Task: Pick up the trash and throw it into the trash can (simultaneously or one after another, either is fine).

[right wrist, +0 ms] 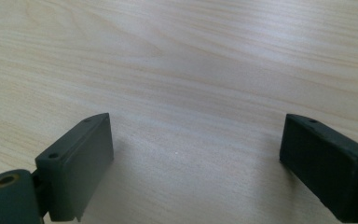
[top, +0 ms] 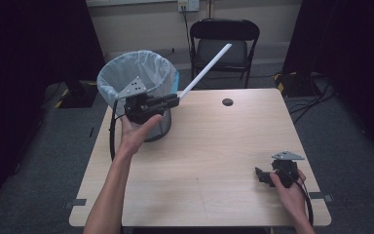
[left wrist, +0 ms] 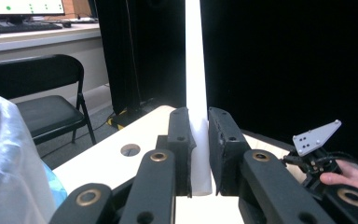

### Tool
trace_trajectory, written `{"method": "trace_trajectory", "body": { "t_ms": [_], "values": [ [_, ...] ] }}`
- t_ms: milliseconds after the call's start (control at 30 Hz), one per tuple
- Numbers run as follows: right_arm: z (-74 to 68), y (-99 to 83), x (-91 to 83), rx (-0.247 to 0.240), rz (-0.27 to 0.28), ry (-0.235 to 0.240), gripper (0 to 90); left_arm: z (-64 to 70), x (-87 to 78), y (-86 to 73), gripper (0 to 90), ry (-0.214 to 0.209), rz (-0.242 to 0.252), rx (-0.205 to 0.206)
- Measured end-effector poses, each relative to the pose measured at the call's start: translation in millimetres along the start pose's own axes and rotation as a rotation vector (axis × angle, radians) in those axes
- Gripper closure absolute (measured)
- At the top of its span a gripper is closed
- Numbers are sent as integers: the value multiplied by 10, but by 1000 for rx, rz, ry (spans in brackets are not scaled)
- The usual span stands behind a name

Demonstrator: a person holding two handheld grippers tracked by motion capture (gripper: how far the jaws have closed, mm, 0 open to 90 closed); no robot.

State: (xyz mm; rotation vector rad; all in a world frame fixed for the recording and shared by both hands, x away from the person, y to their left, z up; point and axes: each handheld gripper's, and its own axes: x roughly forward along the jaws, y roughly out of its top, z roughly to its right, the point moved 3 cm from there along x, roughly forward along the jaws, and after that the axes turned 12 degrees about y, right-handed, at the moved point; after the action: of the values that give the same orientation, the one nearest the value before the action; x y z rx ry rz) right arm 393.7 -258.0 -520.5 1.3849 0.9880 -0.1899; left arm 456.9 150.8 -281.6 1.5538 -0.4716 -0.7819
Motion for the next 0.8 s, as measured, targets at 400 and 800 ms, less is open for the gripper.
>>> {"method": "trace_trajectory", "body": {
  "t_ms": [400,800],
  "values": [
    [-1,0,0,1,0,0,89,-148,-38,182,802,20,33,-24],
    [0,0,0,0,0,0,88,-355,-120,295,801,49,67,-68]
  ]
}}
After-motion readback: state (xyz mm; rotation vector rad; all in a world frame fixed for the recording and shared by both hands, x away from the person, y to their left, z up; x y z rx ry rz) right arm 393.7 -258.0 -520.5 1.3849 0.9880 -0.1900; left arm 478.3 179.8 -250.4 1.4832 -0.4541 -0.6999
